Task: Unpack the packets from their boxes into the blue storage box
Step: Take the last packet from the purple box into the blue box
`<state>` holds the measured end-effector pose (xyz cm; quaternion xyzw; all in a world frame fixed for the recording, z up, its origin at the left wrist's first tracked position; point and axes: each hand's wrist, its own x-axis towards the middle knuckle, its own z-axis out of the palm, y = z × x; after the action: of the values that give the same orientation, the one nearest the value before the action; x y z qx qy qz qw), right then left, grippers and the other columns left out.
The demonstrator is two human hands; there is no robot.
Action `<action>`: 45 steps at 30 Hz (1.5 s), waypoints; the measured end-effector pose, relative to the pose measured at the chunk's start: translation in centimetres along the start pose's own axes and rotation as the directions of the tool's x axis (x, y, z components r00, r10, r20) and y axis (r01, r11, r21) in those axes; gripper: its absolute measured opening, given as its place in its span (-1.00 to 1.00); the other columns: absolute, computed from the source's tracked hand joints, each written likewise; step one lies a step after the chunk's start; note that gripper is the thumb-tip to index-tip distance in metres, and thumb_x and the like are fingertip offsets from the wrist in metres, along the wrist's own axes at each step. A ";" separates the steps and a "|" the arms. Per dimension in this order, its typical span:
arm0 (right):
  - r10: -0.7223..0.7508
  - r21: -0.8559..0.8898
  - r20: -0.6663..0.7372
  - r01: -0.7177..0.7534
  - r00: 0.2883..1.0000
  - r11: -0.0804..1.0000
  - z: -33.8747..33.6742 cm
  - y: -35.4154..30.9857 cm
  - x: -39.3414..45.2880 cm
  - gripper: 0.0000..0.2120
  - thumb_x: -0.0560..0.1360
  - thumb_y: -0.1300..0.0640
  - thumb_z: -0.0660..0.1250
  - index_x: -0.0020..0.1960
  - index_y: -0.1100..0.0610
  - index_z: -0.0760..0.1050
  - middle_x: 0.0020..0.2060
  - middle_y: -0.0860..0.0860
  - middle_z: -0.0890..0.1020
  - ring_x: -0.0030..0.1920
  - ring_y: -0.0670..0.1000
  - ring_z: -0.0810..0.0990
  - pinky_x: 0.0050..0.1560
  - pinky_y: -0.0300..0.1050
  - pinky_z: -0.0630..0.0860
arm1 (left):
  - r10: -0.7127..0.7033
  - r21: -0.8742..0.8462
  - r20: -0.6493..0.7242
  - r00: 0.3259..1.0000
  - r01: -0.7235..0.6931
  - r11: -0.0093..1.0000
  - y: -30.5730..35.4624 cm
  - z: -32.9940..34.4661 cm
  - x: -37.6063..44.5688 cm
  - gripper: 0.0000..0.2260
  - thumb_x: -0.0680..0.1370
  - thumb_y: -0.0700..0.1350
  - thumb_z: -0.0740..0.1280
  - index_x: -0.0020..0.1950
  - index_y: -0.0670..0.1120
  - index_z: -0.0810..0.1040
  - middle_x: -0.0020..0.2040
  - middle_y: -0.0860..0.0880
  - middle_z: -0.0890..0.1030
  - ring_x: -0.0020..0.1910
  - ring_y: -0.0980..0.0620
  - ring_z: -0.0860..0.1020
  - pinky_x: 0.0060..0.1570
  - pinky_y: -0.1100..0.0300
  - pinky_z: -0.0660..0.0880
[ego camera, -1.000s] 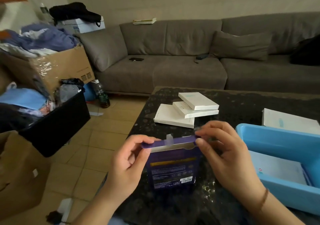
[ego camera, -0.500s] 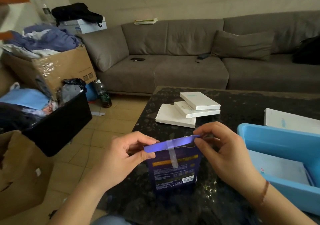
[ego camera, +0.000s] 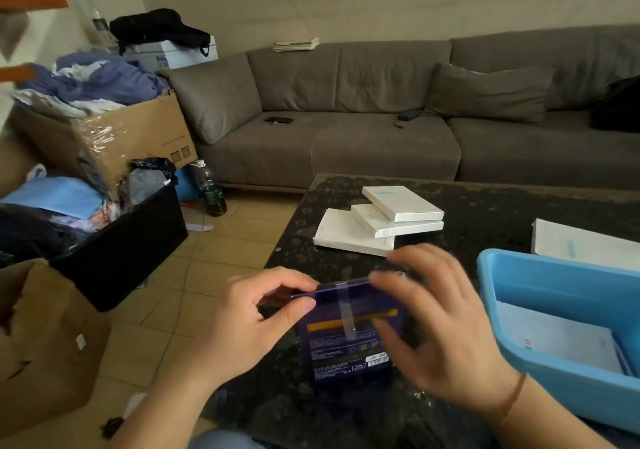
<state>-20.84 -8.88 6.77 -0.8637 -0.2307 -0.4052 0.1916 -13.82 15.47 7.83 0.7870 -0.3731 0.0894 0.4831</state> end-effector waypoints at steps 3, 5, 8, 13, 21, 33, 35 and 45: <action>-0.243 -0.130 0.063 0.250 0.968 0.960 1.5 -0.3 -0.2 -0.65 0.51 0.02 0.38 0.27 -0.02 0.44 0.30 0.04 0.43 0.29 0.18 0.46 0.34 0.18 0.37 | 0.011 -0.019 -0.007 1.000 -0.011 1.000 -0.3 0.1 0.0 -0.79 0.51 -0.01 0.38 0.08 -0.04 0.65 0.03 0.18 0.68 0.03 0.12 0.66 -0.07 0.28 0.61; -0.267 -0.133 0.069 0.274 0.961 0.953 2.3 -0.3 -0.1 -0.76 0.58 -0.01 0.31 0.23 -0.03 0.44 0.29 0.02 0.44 0.31 0.18 0.45 0.36 0.17 0.36 | -0.006 -0.043 -0.007 1.000 0.005 0.999 -0.5 0.1 -0.1 -0.79 0.51 -0.01 0.38 0.09 -0.06 0.65 0.03 0.15 0.68 0.03 0.09 0.66 -0.06 0.22 0.62; -0.268 -0.054 0.016 0.268 0.963 0.962 2.6 -0.1 0.4 -0.85 0.57 0.06 0.35 0.11 0.04 0.50 0.23 0.04 0.51 0.28 0.16 0.50 0.29 0.17 0.43 | -0.016 -0.076 -0.006 1.000 0.016 0.997 -0.7 0.3 -0.2 -0.81 0.51 -0.02 0.39 0.07 -0.05 0.65 0.04 0.14 0.68 0.04 0.06 0.66 -0.08 0.19 0.63; -0.098 0.147 -0.085 0.109 0.992 0.983 2.4 -0.5 1.6 -0.88 0.58 0.17 0.34 -0.05 0.19 0.63 -0.03 0.03 0.68 0.02 0.04 0.64 0.00 0.03 0.56 | 0.047 -0.042 -0.039 0.998 -0.048 0.998 -0.7 0.6 -0.2 -0.80 0.55 0.09 0.35 0.12 0.06 0.61 0.06 0.19 0.66 0.05 0.11 0.65 -0.09 0.25 0.62; 0.231 0.301 -0.090 -0.195 0.969 0.934 1.4 -1.3 3.9 -0.93 0.52 0.11 0.36 -0.07 0.09 0.60 -0.24 -0.16 0.68 -0.24 -0.18 0.63 -0.22 -0.32 0.55 | 0.138 0.013 -0.179 0.974 -0.138 0.990 -0.8 1.8 -0.7 -0.77 0.58 0.04 0.33 0.08 -0.09 0.63 0.03 0.14 0.67 0.03 0.15 0.65 -0.12 0.36 0.58; 0.407 0.481 0.357 -0.539 0.841 0.691 0.9 0.2 7.2 -0.91 0.51 0.17 0.39 -0.12 0.00 0.56 -0.33 -0.04 0.68 -0.31 -0.10 0.66 -0.21 -0.31 0.57 | 0.137 0.076 -0.226 0.964 -0.123 0.990 -0.7 2.3 -0.7 -0.89 0.56 -0.07 0.33 0.06 -0.03 0.55 -0.04 0.11 0.66 -0.01 0.18 0.64 -0.25 0.35 0.59; 0.389 0.475 0.403 -0.553 0.828 0.685 0.9 0.3 7.8 -0.94 0.52 0.16 0.39 -0.11 0.01 0.56 -0.33 -0.02 0.68 -0.33 -0.09 0.66 -0.23 -0.29 0.58 | 0.134 0.071 -0.212 0.968 -0.122 0.990 -0.6 2.4 -0.5 -0.91 0.56 -0.06 0.32 0.05 -0.01 0.53 -0.04 0.12 0.63 -0.02 0.17 0.64 -0.25 0.38 0.57; 0.329 0.447 0.519 -0.579 0.789 0.682 0.9 1.2 9.1 -0.96 0.51 0.14 0.39 -0.11 0.06 0.55 -0.35 0.04 0.68 -0.35 -0.02 0.67 -0.26 -0.21 0.63 | 0.232 0.167 -0.171 0.958 -0.204 0.965 -1.1 3.2 0.4 -0.87 0.58 -0.12 0.29 0.09 -0.07 0.55 0.04 0.08 0.57 0.04 0.11 0.58 -0.06 0.35 0.53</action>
<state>-14.54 -7.19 13.24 -0.8543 -0.1505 -0.0678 0.4928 -13.52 12.86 5.61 0.7626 -0.4026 0.2438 0.4438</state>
